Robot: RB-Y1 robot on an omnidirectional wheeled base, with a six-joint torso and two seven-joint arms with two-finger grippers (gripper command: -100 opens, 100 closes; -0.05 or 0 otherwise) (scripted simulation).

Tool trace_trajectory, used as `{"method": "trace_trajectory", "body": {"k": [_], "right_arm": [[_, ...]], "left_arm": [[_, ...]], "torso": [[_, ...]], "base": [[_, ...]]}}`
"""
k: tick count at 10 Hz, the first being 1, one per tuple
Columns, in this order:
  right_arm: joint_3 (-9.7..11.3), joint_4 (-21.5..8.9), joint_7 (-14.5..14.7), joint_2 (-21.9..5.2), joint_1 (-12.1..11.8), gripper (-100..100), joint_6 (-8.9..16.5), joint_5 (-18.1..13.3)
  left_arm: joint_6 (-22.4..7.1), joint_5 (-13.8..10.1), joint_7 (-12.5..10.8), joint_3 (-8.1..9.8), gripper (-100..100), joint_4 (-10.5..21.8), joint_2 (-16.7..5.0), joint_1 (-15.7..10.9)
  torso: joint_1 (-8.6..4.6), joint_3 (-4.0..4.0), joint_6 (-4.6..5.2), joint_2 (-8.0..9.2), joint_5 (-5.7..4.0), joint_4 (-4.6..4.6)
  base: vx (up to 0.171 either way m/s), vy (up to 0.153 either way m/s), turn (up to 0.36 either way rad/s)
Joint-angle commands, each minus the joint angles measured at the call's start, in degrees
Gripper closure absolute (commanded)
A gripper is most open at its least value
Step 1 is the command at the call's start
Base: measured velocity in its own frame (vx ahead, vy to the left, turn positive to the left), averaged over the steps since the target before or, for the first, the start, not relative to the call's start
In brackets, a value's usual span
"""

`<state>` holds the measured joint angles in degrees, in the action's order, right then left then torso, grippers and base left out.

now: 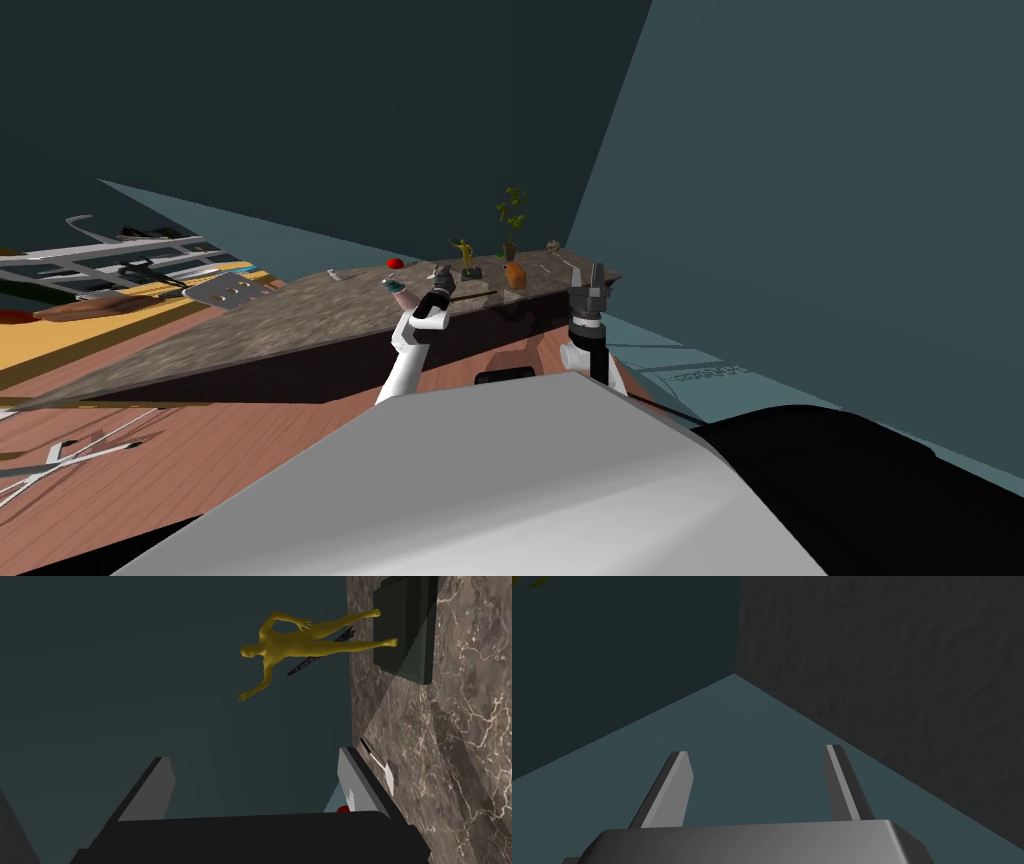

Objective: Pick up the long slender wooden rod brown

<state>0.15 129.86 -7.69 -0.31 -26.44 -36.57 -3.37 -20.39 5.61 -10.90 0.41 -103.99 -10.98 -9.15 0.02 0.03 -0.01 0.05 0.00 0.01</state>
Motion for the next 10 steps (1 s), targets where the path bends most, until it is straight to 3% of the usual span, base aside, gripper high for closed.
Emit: {"method": "trace_trajectory", "body": {"k": [1, 2, 3, 5, 6, 8, 9, 10], "right_arm": [[0.0, 0.0, 0.0, 0.0, 0.0, 0, 0.0, 0.0], [0.0, 0.0, 0.0, 0.0, 0.0, 0, 0.0, 0.0], [0.0, 0.0, 0.0, 0.0, 0.0, 0, 0.0, 0.0], [0.0, 0.0, 0.0, 0.0, 0.0, 0, 0.0, 0.0], [0.0, 0.0, 0.0, 0.0, -0.01, 0, 0.0, 0.0], [0.0, 0.0, 0.0, 0.0, 0.0, 0, 0.0, 0.0], [0.0, 0.0, 0.0, 0.0, -0.01, 0, 0.0, 0.0], [0.0, 0.0, 0.0, 0.0, 0.0, 0, 0.0, 0.0]], "left_arm": [[-2.86, -0.14, -0.55, 0.19, -100, 1.43, -0.26, -1.77], [-3.98, -0.14, -0.55, 0.19, -100, 1.43, -0.26, -1.77], [-5.85, -0.06, -1.41, 0.55, -100, 4.13, -0.23, -4.36], [-8.49, -0.06, -1.41, 0.55, -100, 4.29, -0.23, -4.82], [-10.15, 0.0, -2.25, 0.99, -100, 7.08, -0.18, -7.39], [-12.97, 0.0, -2.25, 0.99, -100, 7.24, -0.18, -7.8], [-14.77, 0.05, -3.06, 1.51, -100, 9.96, -0.13, -10.48], [-16.37, 0.05, -3.06, 1.51, -100, 10.25, -0.13, -10.72]], "torso": [[0.0, 0.0, 0.0, 0.0, 0.0, 0.0], [0.01, 0.0, -0.02, 0.0, 0.0, 0.0], [0.0, -0.01, -0.02, -0.03, 0.0, -0.01], [0.03, -0.01, -0.02, -0.02, 0.01, 0.0], [0.02, -0.02, -0.03, -0.03, 0.01, -0.01], [0.03, -0.02, -0.02, -0.04, 0.01, -0.01], [0.02, -0.02, -0.03, -0.04, 0.01, -0.01], [0.03, -0.04, -0.01, -0.07, 0.01, -0.01]], "base": [[-0.019, 0.009, -0.035], [-0.007, 0.004, -0.001], [-0.014, 0.011, -0.042], [-0.01, 0.011, -0.02], [-0.008, 0.011, -0.043], [-0.006, 0.011, -0.022], [-0.002, 0.015, -0.053], [-0.002, 0.019, -0.041]]}}
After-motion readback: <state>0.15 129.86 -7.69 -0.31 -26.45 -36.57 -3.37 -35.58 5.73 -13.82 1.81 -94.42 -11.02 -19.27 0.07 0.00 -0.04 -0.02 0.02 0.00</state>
